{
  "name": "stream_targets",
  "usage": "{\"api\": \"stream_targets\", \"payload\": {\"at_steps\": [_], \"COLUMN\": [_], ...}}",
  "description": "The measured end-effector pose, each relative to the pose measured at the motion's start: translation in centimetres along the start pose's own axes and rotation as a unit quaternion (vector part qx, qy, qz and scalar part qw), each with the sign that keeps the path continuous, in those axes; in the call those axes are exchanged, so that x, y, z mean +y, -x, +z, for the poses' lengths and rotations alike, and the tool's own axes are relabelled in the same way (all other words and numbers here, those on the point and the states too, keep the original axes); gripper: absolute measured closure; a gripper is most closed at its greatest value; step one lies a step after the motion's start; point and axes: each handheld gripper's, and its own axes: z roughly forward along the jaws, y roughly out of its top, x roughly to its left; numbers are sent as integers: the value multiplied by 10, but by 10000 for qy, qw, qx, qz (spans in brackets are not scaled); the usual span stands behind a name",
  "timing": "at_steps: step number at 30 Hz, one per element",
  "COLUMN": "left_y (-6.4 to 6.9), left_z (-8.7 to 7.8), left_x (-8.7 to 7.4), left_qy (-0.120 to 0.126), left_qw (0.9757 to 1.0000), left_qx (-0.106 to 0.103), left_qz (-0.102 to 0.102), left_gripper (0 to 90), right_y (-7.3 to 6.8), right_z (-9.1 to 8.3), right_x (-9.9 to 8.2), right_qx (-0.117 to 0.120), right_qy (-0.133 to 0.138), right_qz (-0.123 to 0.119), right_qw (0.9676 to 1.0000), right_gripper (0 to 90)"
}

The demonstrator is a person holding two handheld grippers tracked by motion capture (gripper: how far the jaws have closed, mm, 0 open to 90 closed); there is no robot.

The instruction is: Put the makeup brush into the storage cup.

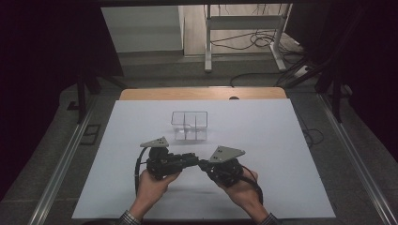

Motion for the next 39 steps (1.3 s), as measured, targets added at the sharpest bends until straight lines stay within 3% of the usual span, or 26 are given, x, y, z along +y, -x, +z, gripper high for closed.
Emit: {"api": "stream_targets", "payload": {"at_steps": [7,10,18,30,39], "left_y": [0,0,3,6,9], "left_z": [1,-1,-1,-7,-14], "left_x": [-1,0,0,3,7], "left_qy": [-24,-38,-59,16,14], "left_qw": [10000,10000,9999,9995,9983], "left_qx": [-50,-3,158,287,500], "left_qz": [-75,-67,1,101,306], "left_gripper": [780,825,839,841,841], "right_y": [-2,-3,-2,-2,3], "right_z": [2,3,5,4,-1], "right_x": [1,1,1,1,-2], "right_qx": [-2,-1,63,47,112], "right_qy": [-17,-1,-31,-93,-100], "right_qz": [-79,-100,-55,-52,98], "right_qw": [10000,9999,10000,9999,9998], "right_gripper": [833,833,815,663,555]}}
